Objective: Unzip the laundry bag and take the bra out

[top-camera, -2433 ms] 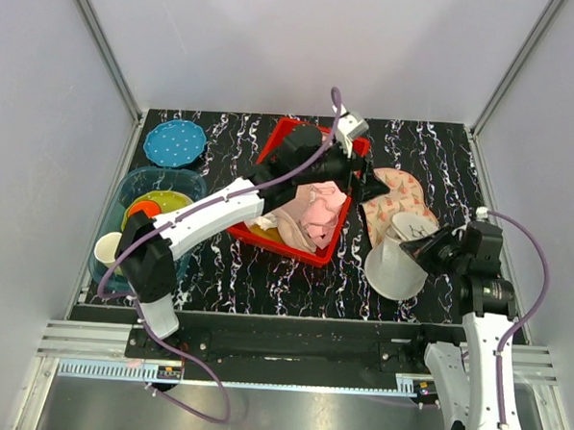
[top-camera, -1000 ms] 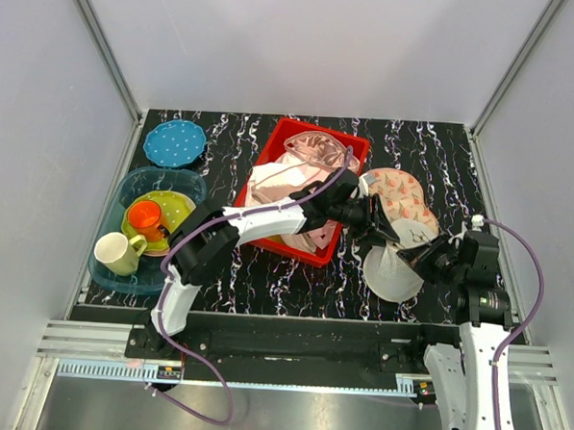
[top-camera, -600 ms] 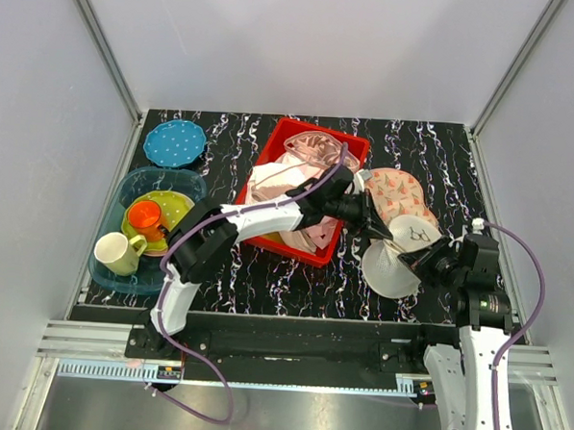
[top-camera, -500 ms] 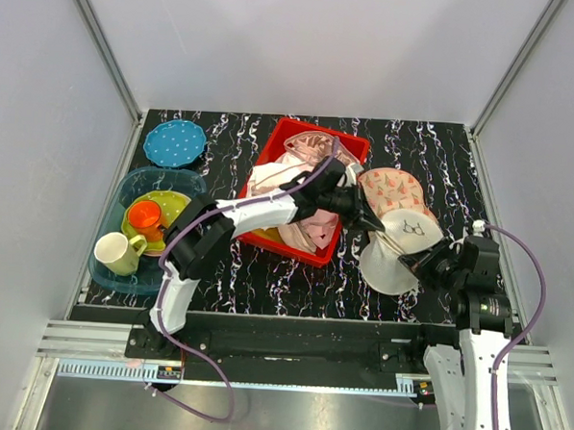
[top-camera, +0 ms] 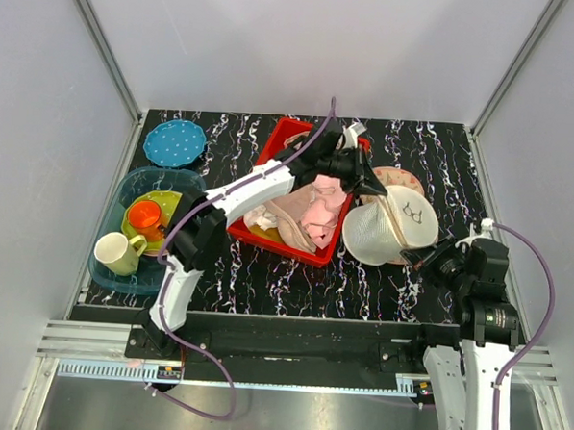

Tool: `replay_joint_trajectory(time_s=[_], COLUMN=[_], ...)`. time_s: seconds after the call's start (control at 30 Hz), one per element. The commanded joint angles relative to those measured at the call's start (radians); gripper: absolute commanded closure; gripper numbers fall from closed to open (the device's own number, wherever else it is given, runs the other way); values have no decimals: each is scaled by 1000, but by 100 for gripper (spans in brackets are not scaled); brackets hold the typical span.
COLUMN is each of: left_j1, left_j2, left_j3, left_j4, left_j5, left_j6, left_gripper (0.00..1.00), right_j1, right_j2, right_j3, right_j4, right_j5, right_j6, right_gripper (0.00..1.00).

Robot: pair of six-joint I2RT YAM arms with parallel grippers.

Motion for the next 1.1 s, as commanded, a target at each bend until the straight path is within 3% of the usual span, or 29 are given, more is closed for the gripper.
replay_joint_trajectory(time_s=[0.0,0.1,0.13,0.23,0.43,0.7,1.07], left_j1=[23,22,20,17,10,-73,-162], left_j2=[144,217,214,150,-13,-324,-254], left_j3=[266,339,335,292,195,-194,-224], left_j4=[-10,-95,-93,-102,-206,-170,-171], left_j5=[-56,-7,-7,-34,-105,-309,-364], left_j6=[123,153,158,207,308,247,107], left_gripper=[98,66,43,22,18,18,15], right_j1=[-2,-2,-2,-2,-2,-4,-2], right_j2=[21,74,85,108,117,133,113], right_j3=[46,-5,-26,-80,-139,-140,-151], right_j4=[10,79,93,170,258,271,253], right_j5=[-60,-36,-34,-54,-56,-67,-71], right_j6=[14,7,10,54,103,96,93], right_gripper=[100,100,100,100,100,100,100])
